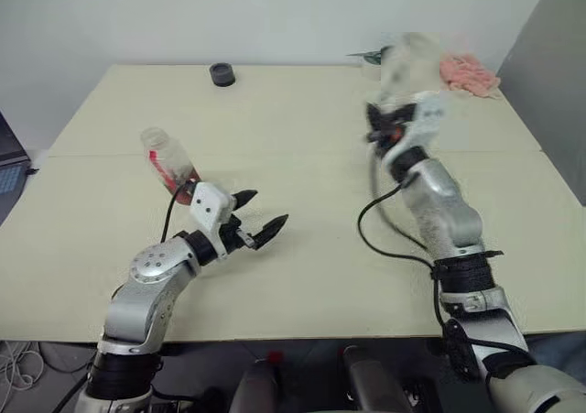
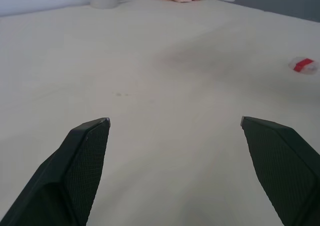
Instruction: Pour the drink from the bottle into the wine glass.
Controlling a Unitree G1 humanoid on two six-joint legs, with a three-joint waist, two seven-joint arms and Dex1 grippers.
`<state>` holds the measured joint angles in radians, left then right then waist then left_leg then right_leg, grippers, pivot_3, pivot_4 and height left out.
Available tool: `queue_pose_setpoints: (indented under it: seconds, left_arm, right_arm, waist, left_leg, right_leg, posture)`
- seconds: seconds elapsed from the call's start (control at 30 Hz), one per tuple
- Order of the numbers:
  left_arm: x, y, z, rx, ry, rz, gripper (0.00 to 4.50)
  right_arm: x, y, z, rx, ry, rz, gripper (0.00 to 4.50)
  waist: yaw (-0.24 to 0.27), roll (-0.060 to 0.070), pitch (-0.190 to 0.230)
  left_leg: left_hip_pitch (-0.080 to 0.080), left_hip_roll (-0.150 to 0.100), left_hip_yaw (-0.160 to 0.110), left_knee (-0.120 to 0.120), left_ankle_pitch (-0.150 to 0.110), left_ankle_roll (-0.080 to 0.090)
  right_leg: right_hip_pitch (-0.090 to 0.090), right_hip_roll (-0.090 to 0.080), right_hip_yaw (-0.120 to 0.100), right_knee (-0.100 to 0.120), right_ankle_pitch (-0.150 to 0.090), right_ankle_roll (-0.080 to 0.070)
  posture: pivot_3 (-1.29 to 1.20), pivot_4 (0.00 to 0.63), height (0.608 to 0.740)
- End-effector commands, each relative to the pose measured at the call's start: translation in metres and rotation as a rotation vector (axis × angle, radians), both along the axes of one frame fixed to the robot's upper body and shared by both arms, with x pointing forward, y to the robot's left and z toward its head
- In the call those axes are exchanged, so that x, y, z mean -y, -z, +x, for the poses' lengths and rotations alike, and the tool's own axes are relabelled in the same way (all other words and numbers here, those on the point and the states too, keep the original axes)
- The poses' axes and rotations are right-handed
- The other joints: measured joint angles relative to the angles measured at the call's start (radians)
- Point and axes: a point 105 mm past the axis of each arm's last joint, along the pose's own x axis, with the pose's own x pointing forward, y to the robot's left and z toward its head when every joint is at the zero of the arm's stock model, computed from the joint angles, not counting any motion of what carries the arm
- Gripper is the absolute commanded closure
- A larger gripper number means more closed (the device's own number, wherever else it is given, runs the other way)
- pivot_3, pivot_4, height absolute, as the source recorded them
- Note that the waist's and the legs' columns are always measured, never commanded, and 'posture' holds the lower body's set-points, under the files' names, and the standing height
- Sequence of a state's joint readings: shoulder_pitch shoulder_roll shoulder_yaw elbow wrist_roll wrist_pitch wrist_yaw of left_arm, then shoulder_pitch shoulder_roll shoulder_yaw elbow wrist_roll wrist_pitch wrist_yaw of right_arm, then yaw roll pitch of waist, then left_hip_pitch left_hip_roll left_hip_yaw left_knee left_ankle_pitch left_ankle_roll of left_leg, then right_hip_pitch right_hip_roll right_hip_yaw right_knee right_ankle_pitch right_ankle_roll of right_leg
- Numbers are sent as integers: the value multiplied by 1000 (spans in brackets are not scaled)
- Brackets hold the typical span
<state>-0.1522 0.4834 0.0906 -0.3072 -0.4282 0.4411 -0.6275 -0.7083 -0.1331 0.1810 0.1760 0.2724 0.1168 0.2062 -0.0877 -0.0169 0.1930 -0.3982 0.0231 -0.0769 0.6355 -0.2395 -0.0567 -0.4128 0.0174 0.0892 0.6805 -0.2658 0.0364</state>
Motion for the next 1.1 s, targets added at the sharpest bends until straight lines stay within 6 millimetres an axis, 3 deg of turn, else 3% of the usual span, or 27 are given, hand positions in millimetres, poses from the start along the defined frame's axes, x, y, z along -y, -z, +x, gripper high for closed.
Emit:
queue_pose_setpoints:
  seconds: [0.03,0.23,0.6,0.83,0.97,1.0,1.1]
  left_arm:
    - [-3,-10,-8,21,3,-20,0]
    - [-8,-13,-18,11,-25,-29,0]
    - [-19,-16,-32,8,-79,-6,0]
    - [-23,-13,-28,4,-93,4,0]
    - [-38,-9,-23,-10,-141,-14,0]
    - [-41,-7,-22,-15,-147,-17,0]
    - [-52,3,-19,-40,-176,-36,0]
  right_arm:
    - [-28,35,-3,40,-53,-123,4151]
    - [-37,66,11,-8,-49,-159,4151]
    - [-35,90,17,-62,-39,-190,4151]
    - [-33,88,19,-44,-21,-184,1740]
    - [-30,83,17,-13,-19,-182,277]
    - [-29,82,16,-8,-19,-181,33]
    - [-24,82,11,4,-36,-206,33]
  waist:
    - [4,0,0]
    - [17,-2,1]
    - [12,-2,1]
    - [11,-2,1]
    - [9,-2,1]
    - [8,-2,1]
    - [8,-2,1]
  left_leg:
    - [0,1,0,0,0,0]
    - [-3,1,2,5,0,-1]
    - [0,2,3,5,0,-1]
    - [0,2,3,5,0,-1]
    - [0,2,3,5,0,-1]
    - [0,2,3,5,0,-1]
    - [0,2,3,5,0,-1]
  right_leg:
    - [0,1,0,0,0,-1]
    - [0,-2,2,-1,1,0]
    - [1,1,3,0,1,-1]
    - [1,2,3,0,1,-1]
    - [1,2,3,0,1,-1]
    - [1,2,3,0,1,-1]
    - [1,2,3,0,1,-1]
  posture:
    - [0,150,740]
    - [0,150,740]
    - [0,150,740]
    - [0,150,740]
    - [0,150,740]
    - [0,150,740]
    - [0,150,740]
